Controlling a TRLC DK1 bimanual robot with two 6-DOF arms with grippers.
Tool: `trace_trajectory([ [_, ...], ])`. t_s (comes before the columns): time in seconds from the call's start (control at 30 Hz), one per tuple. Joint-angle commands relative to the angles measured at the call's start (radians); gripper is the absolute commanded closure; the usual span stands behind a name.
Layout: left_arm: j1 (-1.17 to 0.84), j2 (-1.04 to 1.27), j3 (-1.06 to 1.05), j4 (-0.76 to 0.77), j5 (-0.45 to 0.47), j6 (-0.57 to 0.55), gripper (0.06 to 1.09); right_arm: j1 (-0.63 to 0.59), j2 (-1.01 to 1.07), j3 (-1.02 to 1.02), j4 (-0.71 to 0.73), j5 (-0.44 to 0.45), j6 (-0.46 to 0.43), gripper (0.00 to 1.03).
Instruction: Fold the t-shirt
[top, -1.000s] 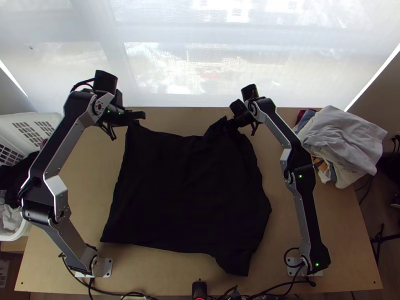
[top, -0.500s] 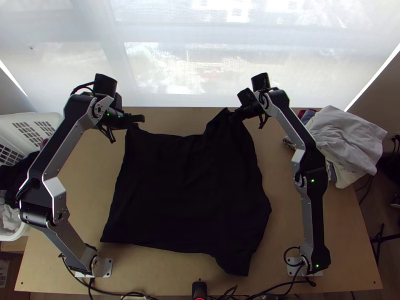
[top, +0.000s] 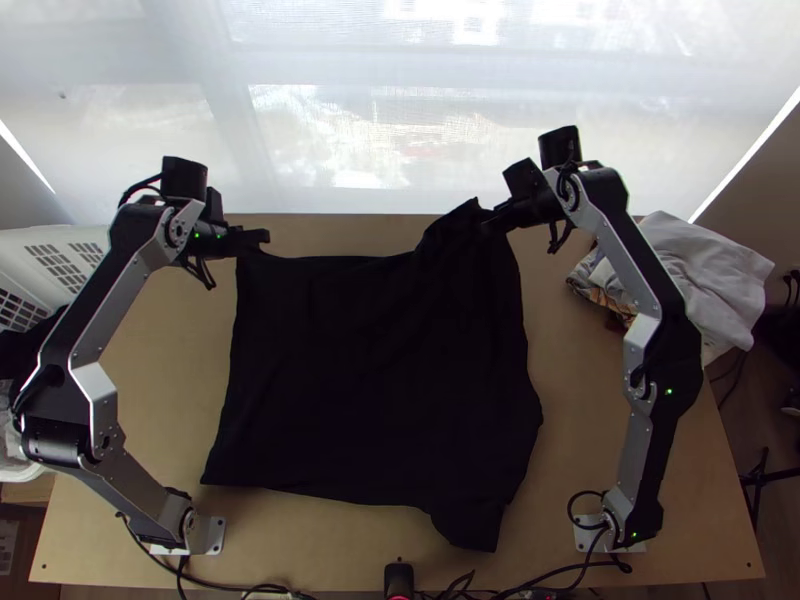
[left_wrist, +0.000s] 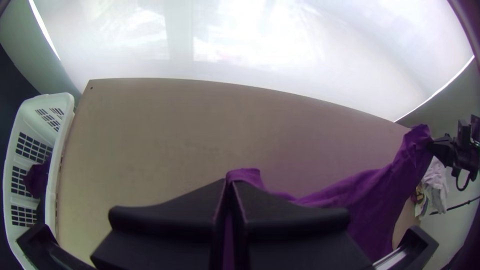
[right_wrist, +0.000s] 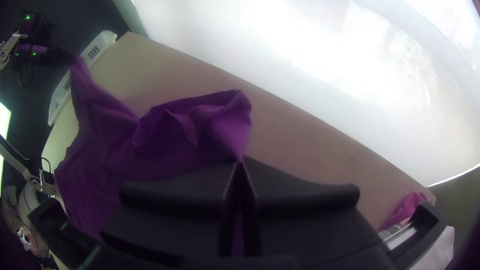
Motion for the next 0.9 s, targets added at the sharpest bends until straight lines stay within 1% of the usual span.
trace_trajectory([
  [0.0,0.026,-0.076,-0.140,0.161,0.001,0.026,1.05,0.000,-0.120,-0.153,0.020,-0.003,0.001,1.00],
  [0.2,0.037,-0.131,-0.241,0.284,0.000,0.030,1.05,0.036,-0.206,-0.298,0.083,-0.002,0.007,1.00],
  [0.47,0.053,-0.193,-0.428,0.425,0.001,0.075,1.05,0.068,-0.290,-0.483,0.152,0.012,0.007,1.00],
  [0.67,0.017,-0.251,-0.557,0.488,0.001,0.075,1.05,0.054,-0.345,-0.577,0.178,0.016,0.007,1.00],
  [0.87,-0.020,-0.302,-0.643,0.520,0.001,0.064,1.05,0.036,-0.410,-0.670,0.195,0.016,0.007,1.00],
])
